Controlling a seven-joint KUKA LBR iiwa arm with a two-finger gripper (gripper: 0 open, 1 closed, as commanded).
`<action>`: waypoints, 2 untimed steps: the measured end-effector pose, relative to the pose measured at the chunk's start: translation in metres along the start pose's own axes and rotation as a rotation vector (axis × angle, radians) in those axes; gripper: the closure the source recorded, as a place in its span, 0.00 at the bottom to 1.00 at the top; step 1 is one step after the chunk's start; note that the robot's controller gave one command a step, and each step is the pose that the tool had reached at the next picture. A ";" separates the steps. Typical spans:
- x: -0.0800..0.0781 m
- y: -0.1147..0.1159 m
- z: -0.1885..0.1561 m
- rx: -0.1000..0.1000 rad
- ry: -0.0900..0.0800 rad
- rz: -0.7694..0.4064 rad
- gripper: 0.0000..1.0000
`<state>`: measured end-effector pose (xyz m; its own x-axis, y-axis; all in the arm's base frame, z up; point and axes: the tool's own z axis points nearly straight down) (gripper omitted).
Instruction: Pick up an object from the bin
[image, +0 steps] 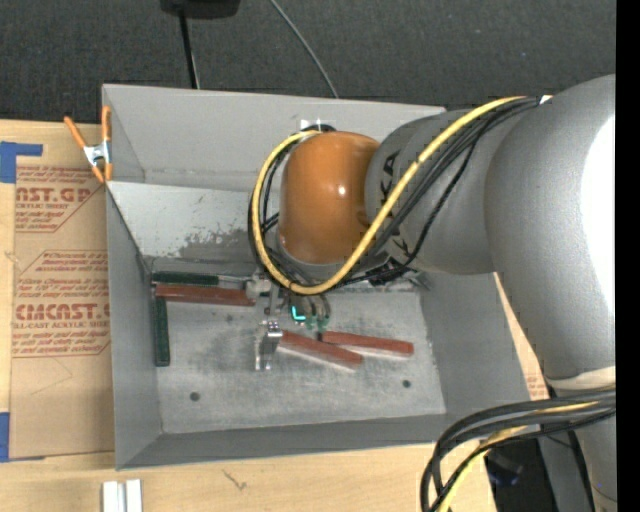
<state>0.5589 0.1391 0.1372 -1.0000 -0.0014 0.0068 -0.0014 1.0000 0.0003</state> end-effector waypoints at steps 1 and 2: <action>-0.002 0.000 -0.004 -0.001 -0.007 0.001 0.00; 0.014 -0.036 0.030 -0.003 -0.013 0.013 0.00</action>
Offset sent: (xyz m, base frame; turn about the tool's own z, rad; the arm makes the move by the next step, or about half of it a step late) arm -0.0255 -0.0639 -0.0546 0.0292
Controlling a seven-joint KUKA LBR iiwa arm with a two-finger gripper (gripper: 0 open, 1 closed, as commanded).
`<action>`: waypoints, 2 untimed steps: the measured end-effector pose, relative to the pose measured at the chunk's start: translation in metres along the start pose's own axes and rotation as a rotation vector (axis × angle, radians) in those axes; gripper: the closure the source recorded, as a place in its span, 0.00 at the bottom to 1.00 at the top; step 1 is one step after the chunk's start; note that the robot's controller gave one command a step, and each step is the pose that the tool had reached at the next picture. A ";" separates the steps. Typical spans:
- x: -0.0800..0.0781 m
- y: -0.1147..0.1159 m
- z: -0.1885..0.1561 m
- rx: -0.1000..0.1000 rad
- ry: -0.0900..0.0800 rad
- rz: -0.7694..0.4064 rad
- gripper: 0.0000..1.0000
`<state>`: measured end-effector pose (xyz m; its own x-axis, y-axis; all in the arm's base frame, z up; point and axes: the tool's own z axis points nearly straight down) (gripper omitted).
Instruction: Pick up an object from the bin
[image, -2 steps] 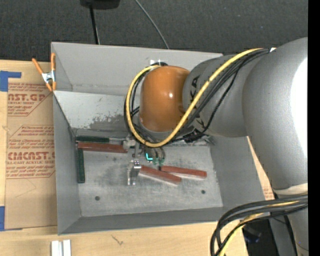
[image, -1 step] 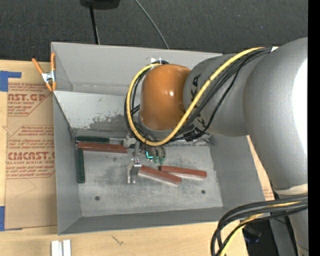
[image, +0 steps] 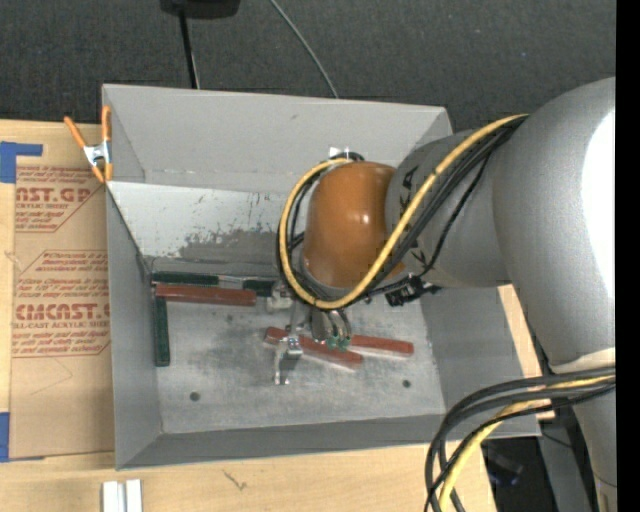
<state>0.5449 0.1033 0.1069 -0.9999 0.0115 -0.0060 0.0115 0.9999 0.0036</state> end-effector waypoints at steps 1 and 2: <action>-0.009 -0.011 0.030 -0.001 -0.019 0.239 1.00; -0.009 -0.011 0.030 -0.002 -0.019 0.239 1.00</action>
Offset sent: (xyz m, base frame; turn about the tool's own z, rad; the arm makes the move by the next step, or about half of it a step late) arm 0.0000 0.0000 0.0000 0.0000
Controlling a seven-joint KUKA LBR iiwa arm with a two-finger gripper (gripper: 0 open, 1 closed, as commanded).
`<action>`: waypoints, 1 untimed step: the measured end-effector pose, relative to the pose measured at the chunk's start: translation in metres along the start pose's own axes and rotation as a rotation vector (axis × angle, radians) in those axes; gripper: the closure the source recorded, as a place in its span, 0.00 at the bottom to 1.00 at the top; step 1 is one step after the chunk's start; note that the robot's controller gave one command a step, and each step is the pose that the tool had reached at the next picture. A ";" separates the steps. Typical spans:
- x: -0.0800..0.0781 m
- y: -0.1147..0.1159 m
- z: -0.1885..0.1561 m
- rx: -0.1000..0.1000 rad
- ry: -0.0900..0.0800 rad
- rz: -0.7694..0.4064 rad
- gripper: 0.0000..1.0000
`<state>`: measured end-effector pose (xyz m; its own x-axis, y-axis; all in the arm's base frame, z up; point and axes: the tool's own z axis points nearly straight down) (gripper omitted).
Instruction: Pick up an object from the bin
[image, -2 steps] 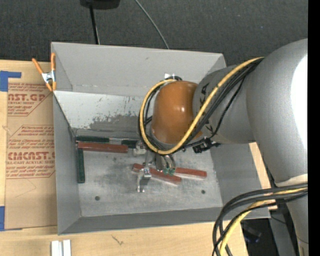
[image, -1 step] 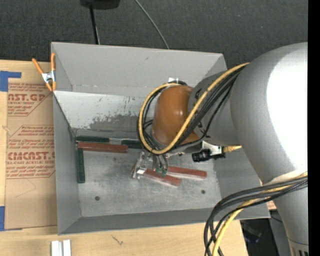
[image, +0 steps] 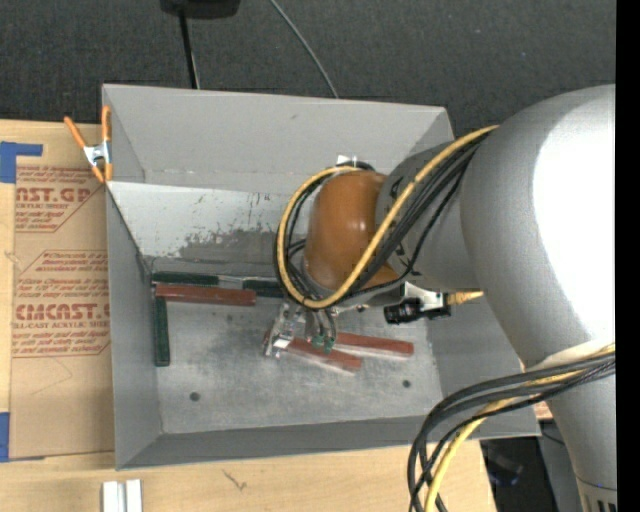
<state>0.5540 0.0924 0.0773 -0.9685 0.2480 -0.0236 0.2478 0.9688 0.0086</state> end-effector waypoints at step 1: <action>-0.022 0.004 -0.165 0.006 0.021 -0.158 1.00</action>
Offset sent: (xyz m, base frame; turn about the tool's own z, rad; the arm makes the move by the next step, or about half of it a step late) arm 0.0000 0.0000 0.0000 0.0000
